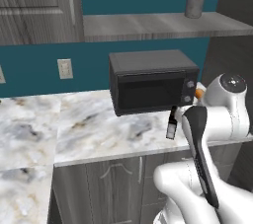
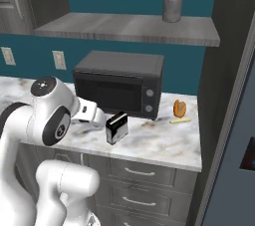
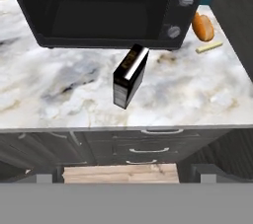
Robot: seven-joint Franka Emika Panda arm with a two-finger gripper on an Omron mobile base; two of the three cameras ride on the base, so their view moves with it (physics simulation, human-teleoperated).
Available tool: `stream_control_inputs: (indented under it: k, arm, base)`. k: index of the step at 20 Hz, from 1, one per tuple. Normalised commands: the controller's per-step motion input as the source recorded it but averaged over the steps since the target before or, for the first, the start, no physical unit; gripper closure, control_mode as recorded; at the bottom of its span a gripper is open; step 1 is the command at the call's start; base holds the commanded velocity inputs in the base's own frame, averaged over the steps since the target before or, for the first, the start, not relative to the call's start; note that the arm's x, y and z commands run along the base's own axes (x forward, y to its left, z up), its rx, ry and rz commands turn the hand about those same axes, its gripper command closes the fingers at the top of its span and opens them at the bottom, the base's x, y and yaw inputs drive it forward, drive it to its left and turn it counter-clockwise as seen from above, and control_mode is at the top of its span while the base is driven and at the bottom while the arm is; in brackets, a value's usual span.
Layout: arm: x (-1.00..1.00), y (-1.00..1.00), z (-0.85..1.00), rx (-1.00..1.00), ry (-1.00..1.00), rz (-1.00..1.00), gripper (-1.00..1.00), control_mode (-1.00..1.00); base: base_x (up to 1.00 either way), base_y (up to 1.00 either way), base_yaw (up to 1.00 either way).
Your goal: Pick the boxed food and cereal from the counter and place them in the cabinets closest to them.
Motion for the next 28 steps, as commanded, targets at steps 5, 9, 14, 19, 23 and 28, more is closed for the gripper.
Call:
stream_control_inputs:
  k: [5, 9, 14, 19, 23, 28]
  arm:
    - [0.27, 0.00, -0.16, 0.00, -0.04, -0.02, -1.00, -1.00]
    - [0.25, 0.00, -0.17, 0.00, -0.03, -0.02, -1.00, -1.00]
    - [0.27, -0.02, -0.14, 0.00, -0.02, -0.01, -1.00, -1.00]
    - [0.26, -0.09, -0.14, 0.00, 0.00, 0.00, -1.00, -1.00]
    - [0.21, -0.14, -0.12, 0.02, 0.00, 0.00, -1.00, -1.00]
    - [0.26, -0.01, -0.10, 0.03, 0.00, -0.02, -1.00, -1.00]
  base:
    - [0.00, 0.00, 0.00]
    - [0.00, 0.00, 0.00]
    - [0.00, 0.00, 0.00]
    - [0.00, 0.00, 0.00]
    - [0.00, 0.00, 0.00]
    - [0.00, 0.00, 0.00]
